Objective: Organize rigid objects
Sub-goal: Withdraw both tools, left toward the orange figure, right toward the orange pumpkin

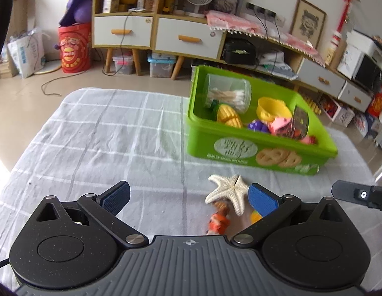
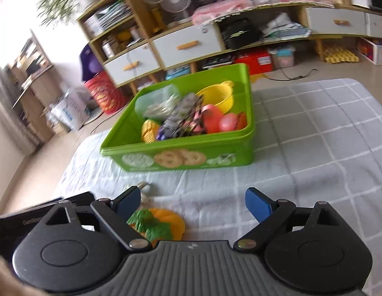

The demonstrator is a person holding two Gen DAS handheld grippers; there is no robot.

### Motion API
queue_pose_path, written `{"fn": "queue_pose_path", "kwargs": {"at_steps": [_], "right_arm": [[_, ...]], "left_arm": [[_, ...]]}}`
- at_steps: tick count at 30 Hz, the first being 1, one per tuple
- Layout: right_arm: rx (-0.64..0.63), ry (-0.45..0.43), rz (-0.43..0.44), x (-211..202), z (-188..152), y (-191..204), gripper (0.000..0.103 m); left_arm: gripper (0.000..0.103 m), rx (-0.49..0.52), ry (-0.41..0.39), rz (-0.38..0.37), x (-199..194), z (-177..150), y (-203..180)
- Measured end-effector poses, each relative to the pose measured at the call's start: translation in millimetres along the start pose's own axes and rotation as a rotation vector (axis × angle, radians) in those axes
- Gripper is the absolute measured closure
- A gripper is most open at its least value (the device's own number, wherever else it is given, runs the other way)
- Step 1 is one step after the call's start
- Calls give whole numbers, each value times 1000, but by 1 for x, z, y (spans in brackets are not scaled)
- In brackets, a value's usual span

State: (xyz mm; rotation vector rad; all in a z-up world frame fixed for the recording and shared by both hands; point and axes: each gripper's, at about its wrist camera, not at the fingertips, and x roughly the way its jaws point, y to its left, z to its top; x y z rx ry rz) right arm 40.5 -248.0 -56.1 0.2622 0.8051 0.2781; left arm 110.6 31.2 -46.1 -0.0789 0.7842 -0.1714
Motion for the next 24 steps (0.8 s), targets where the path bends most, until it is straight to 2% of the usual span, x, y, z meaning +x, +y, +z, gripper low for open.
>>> {"fn": "queue_pose_path", "kwargs": {"at_steps": [3, 10, 21, 24], "right_arm": [[-64, 24, 23, 7, -8, 9, 22], [-169, 91, 83, 21, -25, 27, 22], [-205, 124, 74, 39, -36, 45, 23], [-221, 121, 59, 40, -37, 46, 29]], "left_arm": [[2, 27, 13, 0, 5, -6, 1], [3, -20, 43, 6, 12, -10, 12], [6, -75, 66, -8, 12, -9, 24], [11, -70, 73, -21, 13, -10, 23]]}}
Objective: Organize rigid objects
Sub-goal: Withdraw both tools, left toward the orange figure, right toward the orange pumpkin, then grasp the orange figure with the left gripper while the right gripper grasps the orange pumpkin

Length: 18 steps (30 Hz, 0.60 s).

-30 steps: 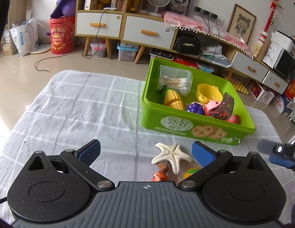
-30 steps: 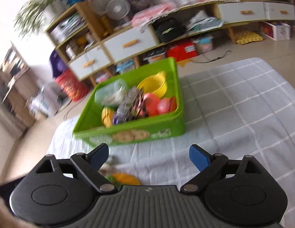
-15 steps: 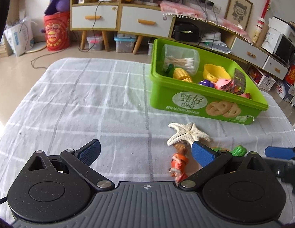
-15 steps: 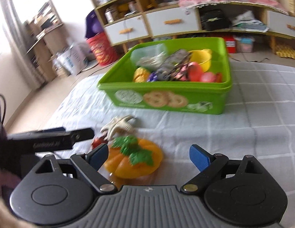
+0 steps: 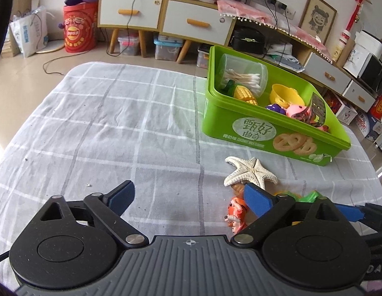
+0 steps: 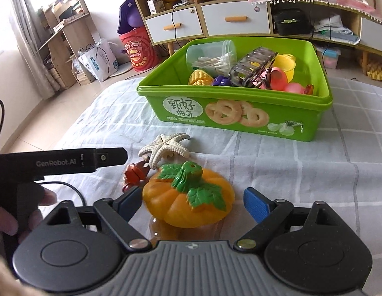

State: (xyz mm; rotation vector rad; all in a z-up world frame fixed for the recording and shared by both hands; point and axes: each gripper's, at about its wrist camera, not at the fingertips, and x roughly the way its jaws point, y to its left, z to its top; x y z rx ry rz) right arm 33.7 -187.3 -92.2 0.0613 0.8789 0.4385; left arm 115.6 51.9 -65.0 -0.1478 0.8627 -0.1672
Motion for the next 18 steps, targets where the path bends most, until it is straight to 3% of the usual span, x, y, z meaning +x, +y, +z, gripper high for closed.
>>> {"fn": "queue_pose_path", "kwargs": {"at_steps": [6, 9, 16, 18], "right_arm": [[17, 7, -41, -2, 0, -11, 50], [38, 6, -79, -2, 0, -20, 51], [37, 5, -59, -2, 0, -19, 51], [28, 13, -51, 1, -1, -15, 51]], "left_arm": [[24, 31, 36, -43, 5, -3, -9], [32, 65, 46, -63, 5, -5, -17], [55, 149, 81, -80, 11, -11, -33], [56, 173, 77, -74, 11, -13, -37]]}}
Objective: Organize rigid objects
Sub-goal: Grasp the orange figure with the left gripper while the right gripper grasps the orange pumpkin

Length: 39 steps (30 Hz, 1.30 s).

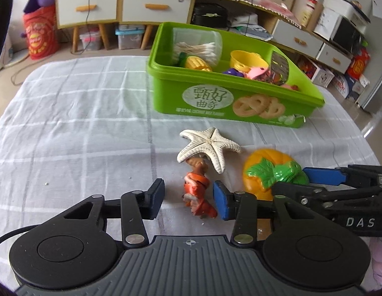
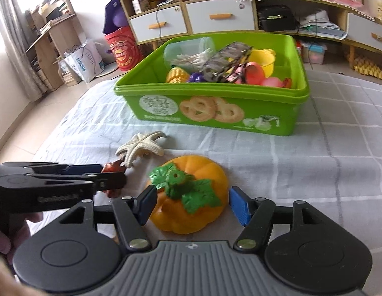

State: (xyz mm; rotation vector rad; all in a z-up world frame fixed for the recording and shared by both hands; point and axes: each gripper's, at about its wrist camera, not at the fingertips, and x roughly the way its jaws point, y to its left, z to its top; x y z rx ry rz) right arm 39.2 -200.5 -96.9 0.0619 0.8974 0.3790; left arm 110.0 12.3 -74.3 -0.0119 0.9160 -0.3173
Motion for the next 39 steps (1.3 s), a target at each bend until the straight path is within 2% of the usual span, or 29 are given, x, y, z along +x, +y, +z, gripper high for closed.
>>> {"fn": "queue_pose_path", "kwargs": {"at_steps": [6, 12, 16, 20, 23, 27, 30, 31, 39], "right_arm": [[-18, 2, -9, 7, -1, 7, 46], [-35, 15, 3, 8, -1, 14, 34], [-73, 15, -17, 11, -3, 20, 31], [-99, 19, -27, 14, -3, 26, 24], [-163, 32, -55, 19, -5, 36, 20], [-275, 40, -113, 25, -11, 51, 20], [-260, 48, -107, 25, -9, 48, 25], [-256, 44, -114, 24, -8, 47, 31], [-202, 59, -125, 22, -1, 38, 31]], "left_arm": [[76, 35, 8, 7, 1, 1, -6], [76, 33, 17, 34, 1, 5, -6], [76, 22, 24, 51, 1, 6, -3], [76, -2, 23, 69, -1, 8, 1], [76, -17, 18, 78, -4, 9, 4], [76, -22, 22, 86, -5, 9, 5], [76, -26, 25, 90, -5, 10, 6], [76, -29, 25, 90, -5, 10, 7], [76, -46, 16, 85, -7, 12, 7]]}}
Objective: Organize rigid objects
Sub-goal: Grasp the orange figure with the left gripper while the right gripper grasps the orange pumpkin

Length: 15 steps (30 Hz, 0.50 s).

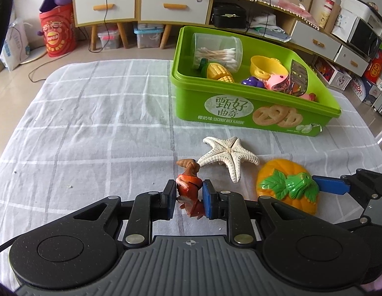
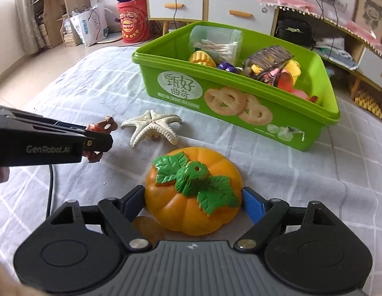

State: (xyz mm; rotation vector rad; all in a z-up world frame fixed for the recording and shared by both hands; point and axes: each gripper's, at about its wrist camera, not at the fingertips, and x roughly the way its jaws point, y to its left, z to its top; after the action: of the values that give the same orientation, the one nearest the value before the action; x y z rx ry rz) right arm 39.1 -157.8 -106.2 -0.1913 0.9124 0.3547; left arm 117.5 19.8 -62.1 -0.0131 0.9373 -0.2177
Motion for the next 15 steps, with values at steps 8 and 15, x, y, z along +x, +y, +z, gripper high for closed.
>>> {"fn": "queue_pose_path", "kwargs": {"at_steps": [8, 15], "right_arm": [[175, -13, 27, -12, 6, -29, 31], [300, -67, 37, -28, 11, -50, 32]], "left_arm": [[76, -34, -41, -17, -9, 6, 6], [77, -32, -89, -39, -17, 13, 1]]}}
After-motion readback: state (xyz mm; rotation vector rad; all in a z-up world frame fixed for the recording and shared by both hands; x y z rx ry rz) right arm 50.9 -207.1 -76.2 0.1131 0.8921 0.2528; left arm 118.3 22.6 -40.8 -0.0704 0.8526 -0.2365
